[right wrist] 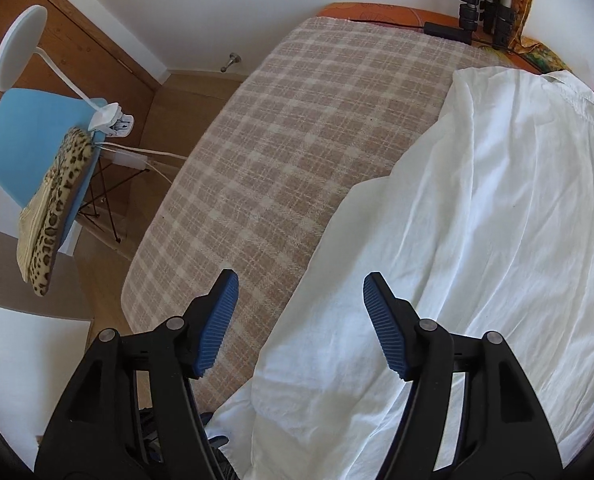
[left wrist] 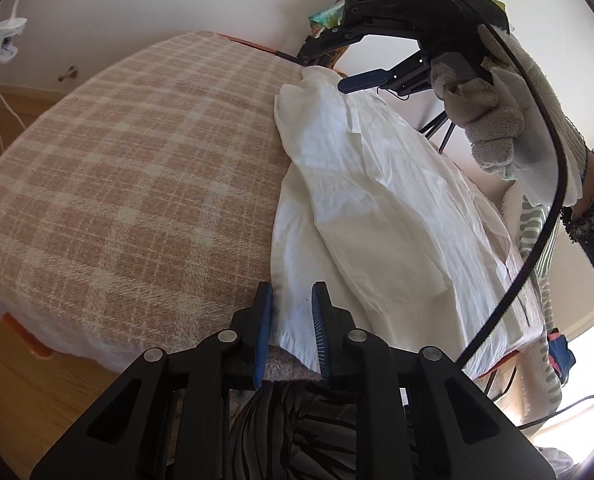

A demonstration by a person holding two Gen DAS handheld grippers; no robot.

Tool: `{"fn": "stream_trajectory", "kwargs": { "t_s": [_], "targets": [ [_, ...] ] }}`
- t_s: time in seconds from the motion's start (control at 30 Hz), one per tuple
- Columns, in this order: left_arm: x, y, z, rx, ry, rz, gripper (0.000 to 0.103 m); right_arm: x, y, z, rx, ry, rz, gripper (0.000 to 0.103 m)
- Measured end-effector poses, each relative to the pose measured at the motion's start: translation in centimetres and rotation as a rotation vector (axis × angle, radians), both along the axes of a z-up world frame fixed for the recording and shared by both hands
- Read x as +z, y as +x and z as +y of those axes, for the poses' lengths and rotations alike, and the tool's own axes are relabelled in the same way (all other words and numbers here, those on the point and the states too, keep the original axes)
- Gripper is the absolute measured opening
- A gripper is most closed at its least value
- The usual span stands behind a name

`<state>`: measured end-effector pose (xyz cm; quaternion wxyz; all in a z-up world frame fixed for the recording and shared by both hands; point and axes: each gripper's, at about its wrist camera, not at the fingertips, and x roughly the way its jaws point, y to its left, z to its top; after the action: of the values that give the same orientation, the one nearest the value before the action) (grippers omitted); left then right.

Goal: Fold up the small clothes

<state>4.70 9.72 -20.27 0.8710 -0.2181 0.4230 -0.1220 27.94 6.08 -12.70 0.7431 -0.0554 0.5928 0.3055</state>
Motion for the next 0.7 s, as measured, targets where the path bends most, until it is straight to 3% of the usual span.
{"fn": "stream_trajectory", "kwargs": {
  "t_s": [0.3, 0.57, 0.7],
  "targets": [
    [0.8, -0.4, 0.5, -0.029, -0.13, -0.049, 0.004, -4.4, 3.8, 3.6, -0.092, -0.172, 0.008, 0.068],
    [2.2, -0.1, -0.6, -0.073, -0.15, -0.084, 0.003, -6.0, 4.2, 5.4, -0.054, -0.306, -0.036, 0.068],
    [2.5, 0.2, -1.6, -0.103, -0.134, -0.086, 0.003, -6.1, 4.0, 5.1, -0.052, -0.353, -0.09, 0.035]
  ]
}}
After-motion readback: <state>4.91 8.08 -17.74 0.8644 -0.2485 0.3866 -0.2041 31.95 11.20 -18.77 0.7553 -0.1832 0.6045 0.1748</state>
